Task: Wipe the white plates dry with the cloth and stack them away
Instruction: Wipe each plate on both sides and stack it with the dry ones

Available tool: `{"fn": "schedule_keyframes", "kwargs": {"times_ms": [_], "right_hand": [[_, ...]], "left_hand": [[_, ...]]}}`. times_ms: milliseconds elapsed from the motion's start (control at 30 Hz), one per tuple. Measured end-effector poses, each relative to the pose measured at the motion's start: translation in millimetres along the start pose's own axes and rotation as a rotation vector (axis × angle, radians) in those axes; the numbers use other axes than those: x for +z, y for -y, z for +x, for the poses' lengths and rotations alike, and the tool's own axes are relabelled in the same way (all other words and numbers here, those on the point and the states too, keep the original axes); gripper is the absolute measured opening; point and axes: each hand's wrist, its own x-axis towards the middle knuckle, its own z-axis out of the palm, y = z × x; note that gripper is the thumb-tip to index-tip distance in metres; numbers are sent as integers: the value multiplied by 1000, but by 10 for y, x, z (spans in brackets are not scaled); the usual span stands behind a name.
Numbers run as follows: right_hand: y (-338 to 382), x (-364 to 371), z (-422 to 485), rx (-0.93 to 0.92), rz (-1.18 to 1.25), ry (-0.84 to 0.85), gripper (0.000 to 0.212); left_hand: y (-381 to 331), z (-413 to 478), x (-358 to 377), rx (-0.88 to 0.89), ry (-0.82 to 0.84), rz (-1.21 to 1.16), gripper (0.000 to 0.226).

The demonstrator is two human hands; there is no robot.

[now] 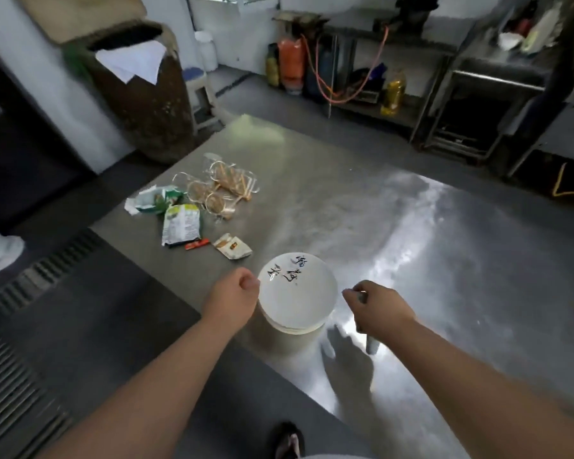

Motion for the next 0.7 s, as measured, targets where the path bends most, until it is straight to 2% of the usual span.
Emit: {"fn": "schedule_keyframes", "kwargs": {"times_ms": [100,300,533,700], "right_hand": [[198,215,209,-1,-73,-15,22],[204,433,404,54,-62,-58,23],[204,442,400,127,137,-32,16],[-8,270,251,186,327,-131,16]], "left_hand": [[188,220,-35,-31,64,58,8],[156,470,97,53,203,129,27],[80,538,141,121,215,170,31],[-249,485,135,219,211,89,34]]}}
